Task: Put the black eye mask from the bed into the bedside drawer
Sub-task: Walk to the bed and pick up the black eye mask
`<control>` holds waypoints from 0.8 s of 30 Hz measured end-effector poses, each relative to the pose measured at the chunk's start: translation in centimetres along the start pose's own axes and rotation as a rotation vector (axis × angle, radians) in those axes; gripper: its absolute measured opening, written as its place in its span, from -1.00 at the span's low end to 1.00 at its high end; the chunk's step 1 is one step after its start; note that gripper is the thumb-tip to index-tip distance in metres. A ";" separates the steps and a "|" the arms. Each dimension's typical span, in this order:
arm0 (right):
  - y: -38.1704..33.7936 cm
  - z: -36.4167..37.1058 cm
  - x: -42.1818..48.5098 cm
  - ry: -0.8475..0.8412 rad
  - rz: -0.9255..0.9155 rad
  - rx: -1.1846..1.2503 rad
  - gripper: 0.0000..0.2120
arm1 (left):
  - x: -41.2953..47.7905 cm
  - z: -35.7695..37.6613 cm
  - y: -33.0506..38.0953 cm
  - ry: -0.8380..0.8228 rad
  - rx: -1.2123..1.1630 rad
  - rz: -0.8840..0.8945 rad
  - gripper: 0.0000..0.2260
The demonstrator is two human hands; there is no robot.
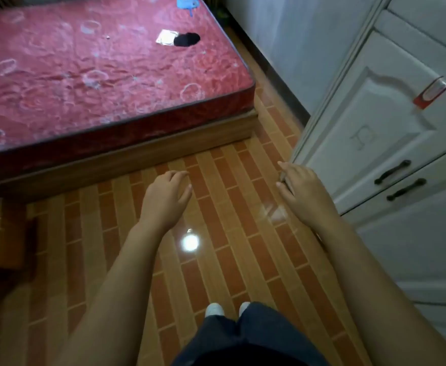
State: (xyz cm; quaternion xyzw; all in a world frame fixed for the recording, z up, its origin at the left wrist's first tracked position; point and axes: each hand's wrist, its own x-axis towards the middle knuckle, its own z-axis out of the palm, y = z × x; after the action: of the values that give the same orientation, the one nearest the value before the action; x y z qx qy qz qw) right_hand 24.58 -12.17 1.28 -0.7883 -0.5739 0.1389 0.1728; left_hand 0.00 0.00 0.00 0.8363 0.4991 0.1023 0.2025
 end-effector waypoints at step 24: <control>11.6 -7.0 32.9 0.024 -0.083 0.001 -0.59 | 33.8 1.5 8.9 0.059 0.068 0.054 -0.64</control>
State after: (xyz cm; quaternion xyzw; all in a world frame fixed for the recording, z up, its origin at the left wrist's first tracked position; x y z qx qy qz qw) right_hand 47.38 15.08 1.87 -0.7653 -0.6041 0.1222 0.1856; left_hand 23.89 25.49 1.54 0.8525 0.4854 0.1150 0.1564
